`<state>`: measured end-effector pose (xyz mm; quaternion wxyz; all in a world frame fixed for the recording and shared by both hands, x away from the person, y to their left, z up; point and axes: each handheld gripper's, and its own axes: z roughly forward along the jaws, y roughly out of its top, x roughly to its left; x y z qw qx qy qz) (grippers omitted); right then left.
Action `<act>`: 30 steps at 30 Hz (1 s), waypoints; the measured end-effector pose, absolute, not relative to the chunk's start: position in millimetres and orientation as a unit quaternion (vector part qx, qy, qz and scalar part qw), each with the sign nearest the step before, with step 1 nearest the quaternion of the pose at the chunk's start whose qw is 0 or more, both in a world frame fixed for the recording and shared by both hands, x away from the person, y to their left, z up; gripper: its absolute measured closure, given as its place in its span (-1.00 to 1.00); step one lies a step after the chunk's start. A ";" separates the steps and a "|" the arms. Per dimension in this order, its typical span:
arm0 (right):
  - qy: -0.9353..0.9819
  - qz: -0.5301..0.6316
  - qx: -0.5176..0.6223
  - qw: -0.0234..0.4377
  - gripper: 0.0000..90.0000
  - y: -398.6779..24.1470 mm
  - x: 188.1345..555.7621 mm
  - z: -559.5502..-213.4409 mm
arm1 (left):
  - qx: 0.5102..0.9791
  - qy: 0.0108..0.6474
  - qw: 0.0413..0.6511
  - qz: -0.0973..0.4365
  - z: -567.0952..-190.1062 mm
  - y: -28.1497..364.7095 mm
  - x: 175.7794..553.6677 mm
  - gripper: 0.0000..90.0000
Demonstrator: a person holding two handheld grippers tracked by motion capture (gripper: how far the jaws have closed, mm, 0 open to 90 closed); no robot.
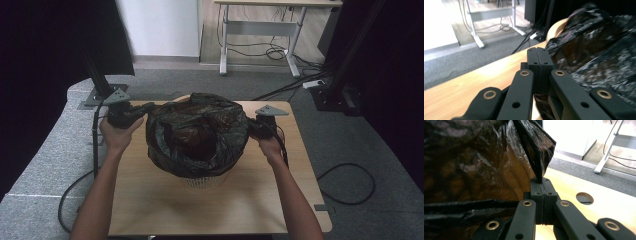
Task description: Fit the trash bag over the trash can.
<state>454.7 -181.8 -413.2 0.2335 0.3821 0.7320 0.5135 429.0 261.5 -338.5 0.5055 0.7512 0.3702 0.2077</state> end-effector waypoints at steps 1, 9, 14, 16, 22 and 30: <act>0.733 0.513 0.382 0.233 0.97 -181.1 454.5 -413.5 | 0.754 0.373 0.501 0.205 -341.0 260.9 431.0 1.00; 0.748 0.505 0.370 0.222 0.97 -171.9 456.3 -420.0 | 0.758 0.377 0.503 0.172 -362.6 255.4 442.4 1.00; 0.751 0.508 0.366 0.211 0.97 -165.0 458.0 -425.0 | 0.760 0.374 0.506 0.161 -370.7 247.7 447.4 1.00; 0.748 0.513 0.369 0.205 0.97 -164.5 459.1 -426.6 | 0.762 0.372 0.506 0.155 -373.7 244.2 449.6 1.00; 0.750 0.517 0.367 0.186 0.97 -164.2 460.4 -429.1 | 0.758 0.376 0.516 0.137 -380.1 241.3 455.0 1.00; 0.764 0.499 0.369 0.177 0.98 -165.3 461.8 -427.3 | 0.762 0.387 0.503 0.134 -382.4 234.8 459.2 1.00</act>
